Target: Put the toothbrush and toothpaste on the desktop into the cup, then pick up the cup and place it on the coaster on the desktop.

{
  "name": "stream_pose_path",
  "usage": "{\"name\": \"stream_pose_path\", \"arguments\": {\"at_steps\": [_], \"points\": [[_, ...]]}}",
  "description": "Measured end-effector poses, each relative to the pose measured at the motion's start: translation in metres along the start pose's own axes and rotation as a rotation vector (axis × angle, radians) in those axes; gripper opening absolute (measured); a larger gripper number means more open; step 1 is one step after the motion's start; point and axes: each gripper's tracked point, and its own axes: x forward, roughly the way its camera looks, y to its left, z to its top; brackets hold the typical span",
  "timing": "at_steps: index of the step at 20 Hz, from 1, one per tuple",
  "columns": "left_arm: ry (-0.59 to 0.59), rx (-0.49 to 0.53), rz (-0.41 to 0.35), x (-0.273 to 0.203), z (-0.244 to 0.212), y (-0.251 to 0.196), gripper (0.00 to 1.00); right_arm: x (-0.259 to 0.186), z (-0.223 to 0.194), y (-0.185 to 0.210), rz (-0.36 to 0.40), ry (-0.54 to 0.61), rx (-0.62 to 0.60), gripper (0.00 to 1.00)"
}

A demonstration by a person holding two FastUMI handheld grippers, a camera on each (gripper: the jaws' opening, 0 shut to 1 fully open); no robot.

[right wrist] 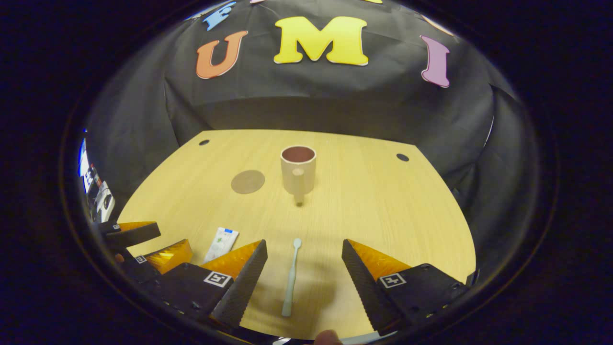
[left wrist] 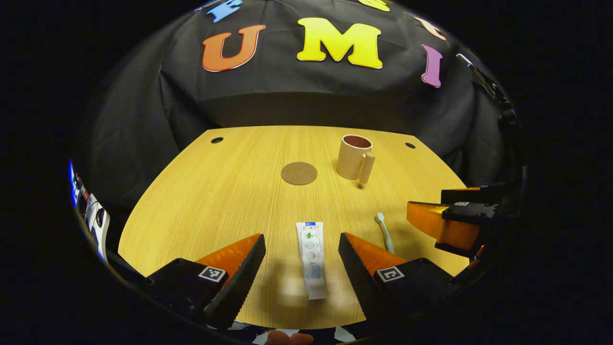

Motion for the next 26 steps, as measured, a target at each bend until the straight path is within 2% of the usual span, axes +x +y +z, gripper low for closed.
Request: {"name": "stream_pose_path", "arguments": {"at_steps": [1, 2, 9, 10, 14, 15, 17, 18, 19, 21, 22, 24, 26], "points": [[0.011, 0.002, -0.001, 0.001, -0.006, 0.001, 0.98, 0.004, -0.006, 0.001, -0.003, 0.020, -0.006, 0.93], [0.020, 0.005, -0.002, 0.002, -0.010, 0.000, 0.98, 0.010, -0.011, 0.003, 0.000, 0.037, -0.010, 0.96], [0.088, 0.019, -0.004, 0.008, -0.042, 0.000, 0.98, 0.040, -0.035, 0.014, 0.005, 0.129, -0.020, 0.96], [0.091, 0.018, -0.005, 0.008, -0.043, 0.000, 0.98, 0.044, -0.039, 0.014, 0.002, 0.140, -0.016, 0.99], [0.099, 0.021, -0.001, 0.009, -0.046, 0.004, 0.98, 0.059, -0.050, 0.014, -0.008, 0.181, -0.007, 0.93], [0.101, 0.021, 0.001, 0.008, -0.046, 0.006, 0.98, 0.062, -0.050, 0.015, -0.006, 0.184, 0.001, 0.83], [0.103, 0.018, 0.004, 0.009, -0.046, 0.009, 0.98, 0.067, -0.050, 0.017, -0.003, 0.195, 0.010, 0.73], [0.104, 0.017, 0.005, 0.010, -0.047, 0.009, 0.98, 0.070, -0.049, 0.017, -0.006, 0.196, 0.011, 0.71], [0.105, 0.017, 0.006, 0.010, -0.046, 0.010, 0.98, 0.073, -0.049, 0.018, -0.004, 0.197, 0.013, 0.63], [0.105, 0.015, 0.007, 0.012, -0.045, 0.012, 0.98, 0.075, -0.050, 0.023, 0.007, 0.215, 0.012, 0.52], [0.106, 0.012, 0.007, 0.012, -0.046, 0.012, 0.98, 0.076, -0.052, 0.020, -0.008, 0.216, 0.012, 0.52], [0.109, 0.007, 0.007, 0.013, -0.046, 0.012, 0.98, 0.078, -0.053, 0.022, -0.006, 0.226, 0.018, 0.28], [0.113, 0.003, 0.005, 0.014, -0.047, 0.012, 0.98, 0.078, -0.057, 0.022, -0.004, 0.238, 0.018, 0.26]]}}
